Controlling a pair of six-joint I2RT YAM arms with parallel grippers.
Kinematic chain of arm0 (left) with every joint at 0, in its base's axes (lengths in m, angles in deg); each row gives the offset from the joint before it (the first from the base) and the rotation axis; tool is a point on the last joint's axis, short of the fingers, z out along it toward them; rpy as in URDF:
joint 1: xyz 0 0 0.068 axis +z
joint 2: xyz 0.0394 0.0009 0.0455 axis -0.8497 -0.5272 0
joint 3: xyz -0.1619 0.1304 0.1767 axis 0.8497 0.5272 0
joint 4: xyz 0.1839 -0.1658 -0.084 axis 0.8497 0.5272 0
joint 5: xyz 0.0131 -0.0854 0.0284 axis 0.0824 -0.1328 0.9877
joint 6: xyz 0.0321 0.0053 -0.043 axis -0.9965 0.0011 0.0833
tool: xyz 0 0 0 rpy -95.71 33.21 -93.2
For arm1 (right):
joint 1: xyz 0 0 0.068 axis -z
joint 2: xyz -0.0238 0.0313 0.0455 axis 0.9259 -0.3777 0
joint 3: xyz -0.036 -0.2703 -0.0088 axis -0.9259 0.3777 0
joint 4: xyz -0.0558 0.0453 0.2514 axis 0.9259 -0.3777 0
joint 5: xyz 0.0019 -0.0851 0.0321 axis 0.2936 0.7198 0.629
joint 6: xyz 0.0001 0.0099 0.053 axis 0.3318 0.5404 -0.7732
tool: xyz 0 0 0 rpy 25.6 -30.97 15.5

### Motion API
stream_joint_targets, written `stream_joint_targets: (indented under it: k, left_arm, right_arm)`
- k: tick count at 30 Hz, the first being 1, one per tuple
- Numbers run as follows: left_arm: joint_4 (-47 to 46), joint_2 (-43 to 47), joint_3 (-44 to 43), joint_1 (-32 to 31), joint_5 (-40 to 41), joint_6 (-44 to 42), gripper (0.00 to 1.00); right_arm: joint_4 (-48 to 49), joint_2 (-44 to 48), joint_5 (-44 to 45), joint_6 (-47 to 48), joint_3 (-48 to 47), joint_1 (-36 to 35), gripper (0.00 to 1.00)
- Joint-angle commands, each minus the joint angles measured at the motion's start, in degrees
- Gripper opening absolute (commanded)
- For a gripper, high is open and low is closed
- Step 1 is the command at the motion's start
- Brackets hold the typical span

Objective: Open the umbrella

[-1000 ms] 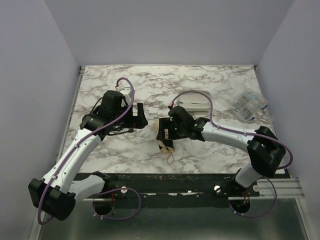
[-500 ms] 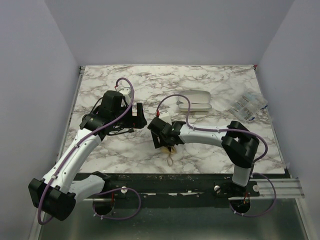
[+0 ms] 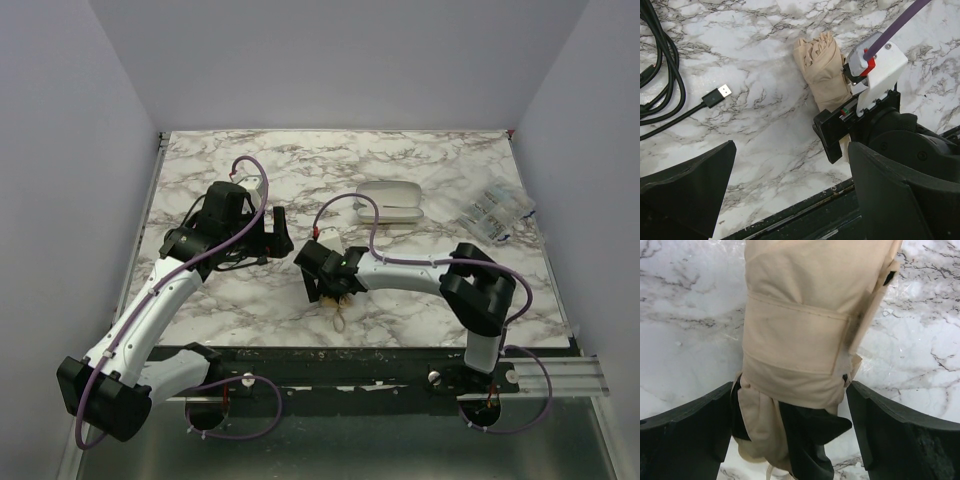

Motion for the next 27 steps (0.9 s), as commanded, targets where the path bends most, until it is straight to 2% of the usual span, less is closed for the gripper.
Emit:
stream_joint_targets:
  k: [1, 6, 13, 16, 19, 24, 27]
  left_arm:
    - [0.3, 1.18, 0.45, 0.56, 0.87, -0.53, 0.98]
    - [0.22, 1.54, 0.49, 0.57, 0.74, -0.53, 0.98]
    - [0.2, 1.64, 0.61, 0.57, 0.57, -0.53, 0.98]
    - [0.07, 1.8, 0.62, 0.57, 0.57, -0.53, 0.98]
    - [0.05, 1.88, 0.64, 0.57, 0.57, -0.45, 0.98]
    - [0.08, 1.87, 0.67, 0.57, 0.48, -0.47, 0.98]
    - [0.12, 1.89, 0.71, 0.57, 0.66, -0.49, 0.98]
  right_arm:
    - [0.93, 4.5, -3.32, -2.3, 1.52, -0.4, 0.98]
    - [0.56, 6.49, -1.87, -6.36, 2.61, -0.28, 0.99]
    - [-0.05, 4.66, -0.15, -9.3, 2.51, -0.34, 0.93]
    - [1.64, 4.74, 0.31, -9.86, 3.66, -0.27, 0.86]
    - [3.26, 4.75, 0.61, -10.02, 4.84, -0.13, 0.75]
    - [3.91, 3.63, -0.17, -10.07, 5.27, -0.05, 0.72]
    - [4.88, 3.86, -0.19, -9.97, 6.0, -0.01, 0.64]
